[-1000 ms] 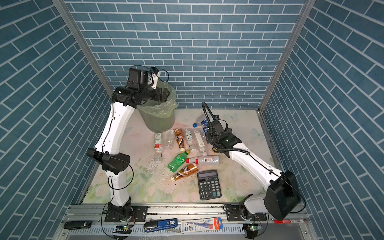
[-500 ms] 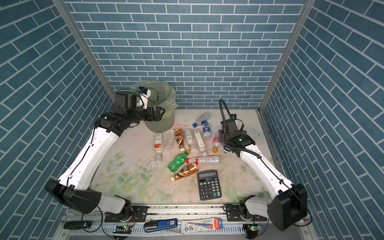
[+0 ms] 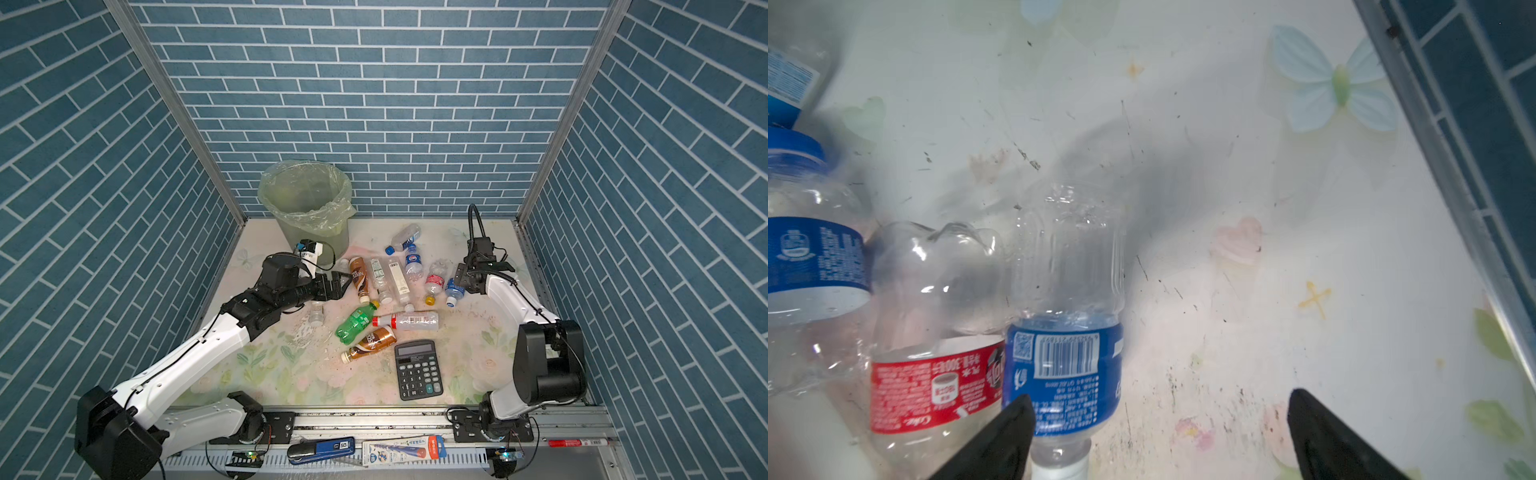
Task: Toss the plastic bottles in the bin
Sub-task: 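Lower the right gripper and grasp the clear blue-labelled Pocari Sweat bottle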
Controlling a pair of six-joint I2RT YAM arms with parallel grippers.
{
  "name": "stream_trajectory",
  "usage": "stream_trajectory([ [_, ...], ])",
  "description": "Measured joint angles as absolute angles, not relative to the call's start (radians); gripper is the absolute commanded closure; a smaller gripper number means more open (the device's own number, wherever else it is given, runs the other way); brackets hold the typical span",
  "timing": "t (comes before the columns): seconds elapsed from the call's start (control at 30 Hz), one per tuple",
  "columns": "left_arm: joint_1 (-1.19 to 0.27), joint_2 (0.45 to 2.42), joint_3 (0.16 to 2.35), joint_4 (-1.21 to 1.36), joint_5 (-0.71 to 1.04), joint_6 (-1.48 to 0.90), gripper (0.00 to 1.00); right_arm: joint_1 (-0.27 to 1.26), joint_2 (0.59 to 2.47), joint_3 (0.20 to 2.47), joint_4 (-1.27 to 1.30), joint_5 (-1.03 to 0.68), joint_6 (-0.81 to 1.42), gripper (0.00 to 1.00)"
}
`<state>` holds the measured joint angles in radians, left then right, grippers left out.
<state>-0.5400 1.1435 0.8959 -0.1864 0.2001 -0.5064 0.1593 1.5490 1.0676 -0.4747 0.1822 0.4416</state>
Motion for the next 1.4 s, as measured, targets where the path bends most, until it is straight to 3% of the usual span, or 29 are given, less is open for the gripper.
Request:
stream_trajectory([
  [0.53,-0.586,1.158,0.833,-0.044,0.2,-0.583,0.01,0.149,1.811,1.123,-0.358,0.023,0.445,0.12],
  [0.87,-0.627,1.13,0.773,-0.024,0.149,-0.598,0.01,0.14,1.831,1.157,-0.361,0.015,0.437,0.37],
  [1.17,-0.627,1.152,0.78,-0.029,0.143,-0.584,0.01,0.139,1.826,1.154,-0.343,0.01,0.437,0.51],
  [1.4,-0.627,1.16,0.78,-0.033,0.138,-0.579,0.01,0.139,1.794,1.14,-0.348,0.01,0.437,0.53],
])
